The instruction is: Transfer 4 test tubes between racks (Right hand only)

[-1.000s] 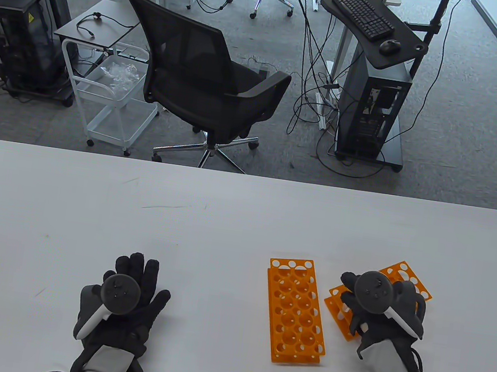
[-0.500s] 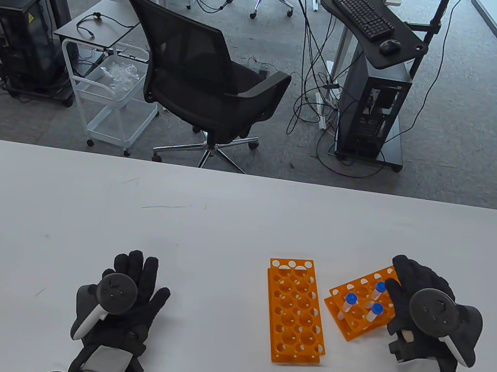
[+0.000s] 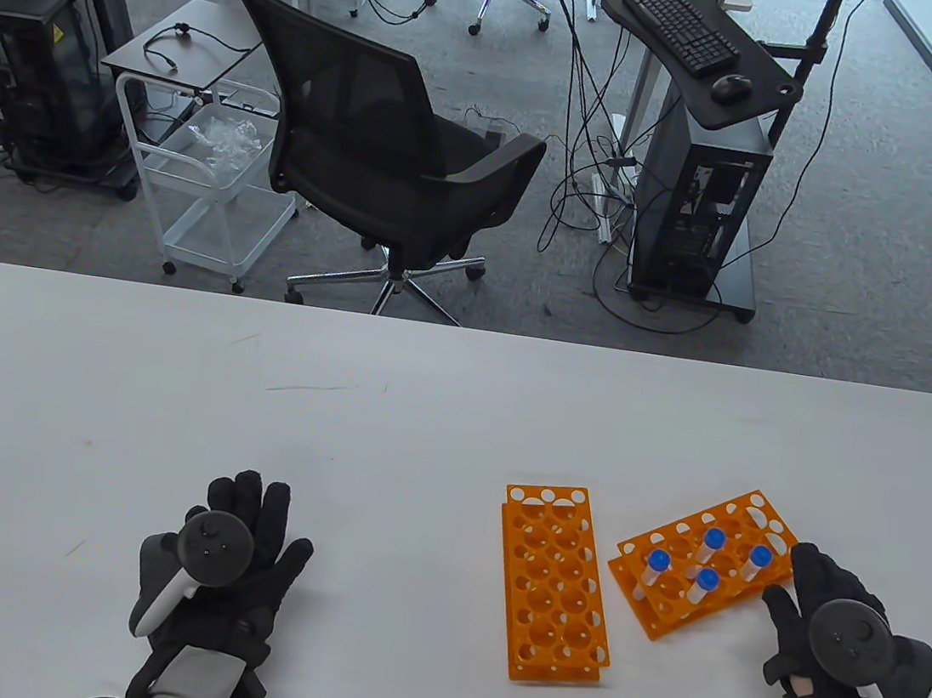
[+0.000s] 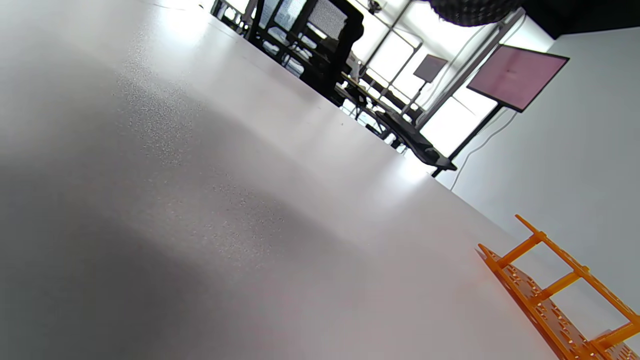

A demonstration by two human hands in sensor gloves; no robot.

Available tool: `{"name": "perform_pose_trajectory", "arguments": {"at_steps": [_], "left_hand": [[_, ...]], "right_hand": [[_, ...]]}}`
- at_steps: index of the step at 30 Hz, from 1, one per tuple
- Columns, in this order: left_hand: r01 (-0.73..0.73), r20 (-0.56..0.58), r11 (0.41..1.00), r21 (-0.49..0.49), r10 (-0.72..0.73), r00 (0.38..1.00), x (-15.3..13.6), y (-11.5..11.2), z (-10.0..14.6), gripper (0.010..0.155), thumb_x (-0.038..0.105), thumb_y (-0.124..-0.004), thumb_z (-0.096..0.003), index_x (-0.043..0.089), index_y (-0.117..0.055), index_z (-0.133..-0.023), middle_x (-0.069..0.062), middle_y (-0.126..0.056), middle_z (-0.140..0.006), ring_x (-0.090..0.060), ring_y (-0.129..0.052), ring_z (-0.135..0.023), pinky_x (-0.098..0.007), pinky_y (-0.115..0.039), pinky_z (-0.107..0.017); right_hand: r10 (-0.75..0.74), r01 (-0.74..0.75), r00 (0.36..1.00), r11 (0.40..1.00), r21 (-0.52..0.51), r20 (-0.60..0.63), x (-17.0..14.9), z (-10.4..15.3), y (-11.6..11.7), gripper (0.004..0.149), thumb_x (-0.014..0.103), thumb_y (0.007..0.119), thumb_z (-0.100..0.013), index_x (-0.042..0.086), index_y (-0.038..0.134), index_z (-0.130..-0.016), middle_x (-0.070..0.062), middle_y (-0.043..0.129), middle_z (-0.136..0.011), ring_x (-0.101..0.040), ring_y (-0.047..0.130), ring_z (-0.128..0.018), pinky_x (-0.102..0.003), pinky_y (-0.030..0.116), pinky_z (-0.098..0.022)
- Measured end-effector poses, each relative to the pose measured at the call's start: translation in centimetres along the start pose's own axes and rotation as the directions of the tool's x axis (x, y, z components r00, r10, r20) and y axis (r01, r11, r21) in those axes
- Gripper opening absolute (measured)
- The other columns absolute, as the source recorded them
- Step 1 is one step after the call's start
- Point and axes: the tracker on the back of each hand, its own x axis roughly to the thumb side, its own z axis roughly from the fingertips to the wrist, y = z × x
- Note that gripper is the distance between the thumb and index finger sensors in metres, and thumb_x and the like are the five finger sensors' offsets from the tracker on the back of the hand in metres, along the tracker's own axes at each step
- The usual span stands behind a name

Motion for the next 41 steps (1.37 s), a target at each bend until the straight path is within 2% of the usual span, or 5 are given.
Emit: {"name": "perform_pose_trajectory", "arguments": {"at_steps": [6, 17, 41], "left_hand": [[0.007, -0.002, 1.000, -0.001, -0.007, 1.000, 0.0, 0.0, 0.0, 0.071, 0.065, -0.050, -0.0575, 0.049, -0.006, -0.111, 0.020, 0.015, -0.113, -0.004, 0.029, -0.100, -0.037, 0.020, -0.073], [0.015, 0.006, 1.000, -0.001, -0.015, 1.000, 0.1, -0.1, 0.0, 0.071, 0.065, -0.049, -0.0574, 0.049, -0.006, -0.111, 0.020, 0.015, -0.114, -0.004, 0.029, -0.101, -0.037, 0.020, -0.073], [0.031, -0.002, 1.000, 0.001, -0.031, 1.000, 0.0, -0.3, 0.1, 0.071, 0.064, -0.050, -0.0576, 0.048, -0.006, -0.111, 0.020, 0.015, -0.114, -0.005, 0.029, -0.100, -0.037, 0.019, -0.073]], "right_hand": [[0.059, -0.059, 0.998, 0.998, 0.039, -0.010, -0.4, 0.3, 1.4, 0.062, 0.040, 0.074, -0.049, 0.011, 0.063, -0.103, -0.021, 0.071, -0.103, -0.048, 0.064, -0.093, -0.067, 0.049, -0.066], [0.080, -0.080, 0.997, 0.995, 0.060, -0.007, -0.5, 0.8, 2.4, 0.063, 0.041, 0.074, -0.048, 0.013, 0.062, -0.103, -0.019, 0.070, -0.104, -0.046, 0.063, -0.094, -0.066, 0.048, -0.067], [0.077, -0.077, 0.997, 0.996, 0.053, 0.010, -0.3, 1.1, 2.7, 0.060, 0.041, 0.073, -0.047, 0.014, 0.066, -0.101, -0.017, 0.074, -0.102, -0.045, 0.065, -0.093, -0.065, 0.049, -0.067]]}}
